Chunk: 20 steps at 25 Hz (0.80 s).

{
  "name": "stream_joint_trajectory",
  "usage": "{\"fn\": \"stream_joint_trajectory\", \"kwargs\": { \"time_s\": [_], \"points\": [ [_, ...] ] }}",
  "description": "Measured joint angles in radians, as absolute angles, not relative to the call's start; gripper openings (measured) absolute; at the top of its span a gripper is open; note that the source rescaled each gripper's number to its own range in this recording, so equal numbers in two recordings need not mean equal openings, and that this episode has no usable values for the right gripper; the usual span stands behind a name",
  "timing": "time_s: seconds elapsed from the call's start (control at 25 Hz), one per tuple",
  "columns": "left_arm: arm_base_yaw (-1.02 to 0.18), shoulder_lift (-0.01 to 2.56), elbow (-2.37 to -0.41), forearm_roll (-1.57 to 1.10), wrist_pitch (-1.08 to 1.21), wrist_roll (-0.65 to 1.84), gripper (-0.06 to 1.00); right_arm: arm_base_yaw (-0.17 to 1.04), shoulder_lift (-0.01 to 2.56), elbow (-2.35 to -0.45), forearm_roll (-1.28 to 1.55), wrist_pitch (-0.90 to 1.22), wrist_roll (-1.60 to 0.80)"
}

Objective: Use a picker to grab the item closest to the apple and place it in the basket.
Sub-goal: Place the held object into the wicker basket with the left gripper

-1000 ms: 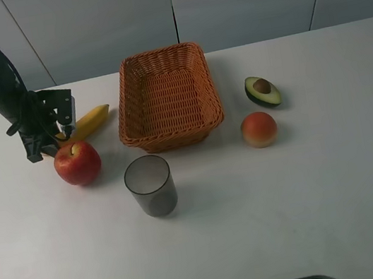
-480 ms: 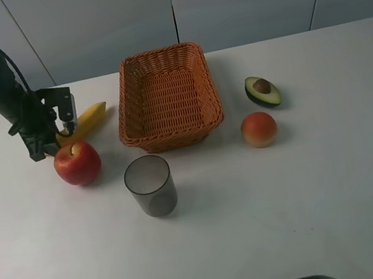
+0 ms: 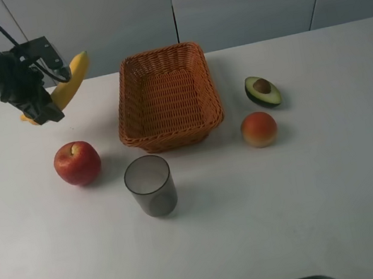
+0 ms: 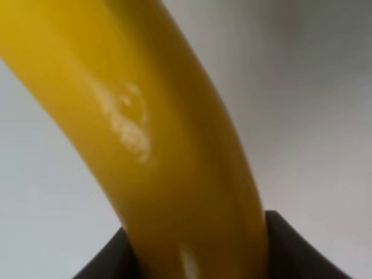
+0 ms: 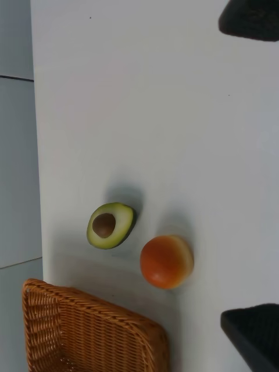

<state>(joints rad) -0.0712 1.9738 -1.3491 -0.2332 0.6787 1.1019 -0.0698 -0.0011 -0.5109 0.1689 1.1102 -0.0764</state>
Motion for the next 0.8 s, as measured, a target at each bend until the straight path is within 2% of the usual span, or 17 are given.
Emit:
{"fn": "stream_joint_trajectory", "kwargs": {
  "time_s": [0.36, 0.8],
  "points": [
    [-0.090, 1.847, -1.350, -0.454, 0.683, 0.862, 0.00, -0.070, -0.001, -0.511, 0.169, 1.110, -0.076],
    [-0.304, 1.840, -1.425, -0.466, 0.624, 0.298, 0.00, -0.070, -0.001, -0.511, 0.169, 1.110, -0.076]
  ]
}}
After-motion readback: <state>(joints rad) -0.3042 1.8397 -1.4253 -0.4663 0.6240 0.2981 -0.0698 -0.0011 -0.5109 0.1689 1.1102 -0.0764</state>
